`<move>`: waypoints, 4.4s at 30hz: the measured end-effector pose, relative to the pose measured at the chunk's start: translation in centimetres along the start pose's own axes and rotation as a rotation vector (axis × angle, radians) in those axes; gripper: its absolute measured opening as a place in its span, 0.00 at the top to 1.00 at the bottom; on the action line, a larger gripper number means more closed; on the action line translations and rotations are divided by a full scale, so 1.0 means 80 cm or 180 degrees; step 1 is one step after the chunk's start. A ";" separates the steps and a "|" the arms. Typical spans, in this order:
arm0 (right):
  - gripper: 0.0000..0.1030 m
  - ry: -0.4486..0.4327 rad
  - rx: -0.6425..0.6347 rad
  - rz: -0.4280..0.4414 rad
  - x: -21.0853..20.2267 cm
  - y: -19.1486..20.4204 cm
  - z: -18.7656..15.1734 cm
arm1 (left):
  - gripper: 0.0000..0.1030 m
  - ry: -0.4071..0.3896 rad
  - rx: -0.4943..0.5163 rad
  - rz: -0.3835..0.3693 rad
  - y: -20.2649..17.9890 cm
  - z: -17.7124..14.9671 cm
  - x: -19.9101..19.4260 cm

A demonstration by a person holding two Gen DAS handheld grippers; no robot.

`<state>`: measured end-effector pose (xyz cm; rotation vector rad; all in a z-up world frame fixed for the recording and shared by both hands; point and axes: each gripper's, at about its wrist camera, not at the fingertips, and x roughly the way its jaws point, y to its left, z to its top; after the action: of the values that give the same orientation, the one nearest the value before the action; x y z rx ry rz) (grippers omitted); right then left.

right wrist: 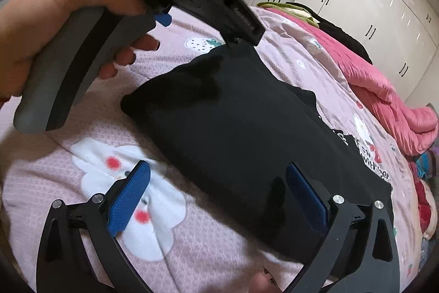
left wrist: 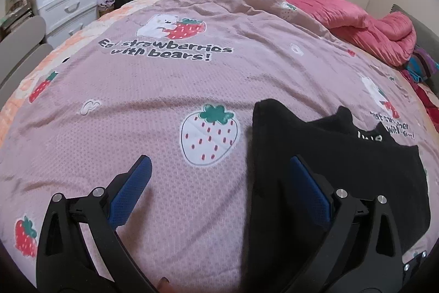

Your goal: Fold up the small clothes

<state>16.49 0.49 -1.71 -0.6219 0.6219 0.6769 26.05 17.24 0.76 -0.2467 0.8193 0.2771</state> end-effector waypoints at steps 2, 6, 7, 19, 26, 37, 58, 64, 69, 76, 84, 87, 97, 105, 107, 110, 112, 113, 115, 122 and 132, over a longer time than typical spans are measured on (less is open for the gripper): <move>0.04 0.0027 -0.0016 -0.0019 0.008 0.000 0.005 | 0.09 0.0010 -0.0018 -0.0014 0.001 0.001 0.002; 0.04 0.0076 -0.0056 -0.0068 0.021 0.002 0.017 | 0.09 0.0033 -0.0047 -0.0040 0.007 0.002 0.004; 0.04 0.0091 -0.0071 -0.0096 0.027 0.002 0.022 | 0.09 0.0034 -0.0063 -0.0046 0.009 0.003 0.004; 0.21 -0.0318 -0.0158 -0.0455 0.030 -0.001 0.042 | 0.09 0.0147 -0.0288 -0.0300 0.025 0.011 0.020; 0.89 -0.0674 -0.0147 -0.0392 -0.007 -0.006 0.032 | 0.09 0.0313 -0.0396 -0.0751 0.011 0.014 0.038; 0.93 -0.0879 0.0185 -0.0473 -0.047 -0.045 0.002 | 0.68 0.0402 -0.0491 -0.1550 -0.036 -0.001 0.036; 0.93 -0.1185 0.1154 -0.0520 -0.109 -0.114 -0.069 | 0.83 -0.0040 -0.0078 -0.1578 -0.143 -0.008 -0.065; 0.93 -0.1251 0.1462 -0.0423 -0.126 -0.145 -0.078 | 0.83 -0.0032 0.0073 -0.1493 -0.182 0.003 -0.081; 0.93 -0.1267 0.1764 -0.0278 -0.137 -0.164 -0.086 | 0.83 0.0002 0.0148 -0.1443 -0.208 0.007 -0.088; 0.93 -0.1275 0.2046 -0.0138 -0.152 -0.193 -0.103 | 0.83 0.0077 0.0263 -0.1411 -0.247 0.011 -0.092; 0.93 -0.1196 0.2330 -0.0061 -0.157 -0.221 -0.130 | 0.83 0.0171 0.0473 -0.1385 -0.301 0.004 -0.084; 0.93 -0.1153 0.2378 -0.0080 -0.158 -0.227 -0.140 | 0.83 0.0223 0.0534 -0.1382 -0.318 0.000 -0.079; 0.93 -0.0966 0.2644 0.0032 -0.153 -0.244 -0.170 | 0.78 0.0477 0.0663 -0.1376 -0.372 -0.016 -0.045; 0.93 -0.0684 0.3371 0.0530 -0.132 -0.275 -0.215 | 0.72 0.0742 0.0693 -0.1377 -0.404 -0.034 -0.010; 0.93 -0.0620 0.3411 0.0544 -0.130 -0.278 -0.221 | 0.71 0.0810 0.0692 -0.1375 -0.412 -0.039 0.000; 0.93 -0.0553 0.3465 0.0602 -0.127 -0.278 -0.227 | 0.68 0.0850 0.0724 -0.1341 -0.422 -0.047 0.009; 0.93 -0.0484 0.3522 0.0642 -0.125 -0.279 -0.231 | 0.64 0.0873 0.0747 -0.1327 -0.427 -0.050 0.014; 0.93 -0.0454 0.3522 0.0639 -0.125 -0.279 -0.233 | 0.63 0.0889 0.0761 -0.1318 -0.430 -0.052 0.018; 0.91 -0.0404 0.3582 0.0673 -0.124 -0.281 -0.239 | 0.58 0.0915 0.0795 -0.1297 -0.435 -0.055 0.024; 0.75 -0.0174 0.3882 0.1080 -0.112 -0.289 -0.268 | 0.31 0.0960 0.0666 -0.1578 -0.441 -0.056 0.029; 0.31 -0.0331 0.3750 0.1582 -0.132 -0.314 -0.261 | 0.25 0.0561 0.0338 -0.1689 -0.357 -0.042 -0.013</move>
<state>21.52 -33.42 -0.16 0.6788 0.9506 0.6617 32.69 -10.74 2.46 -0.3815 0.9075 -0.2891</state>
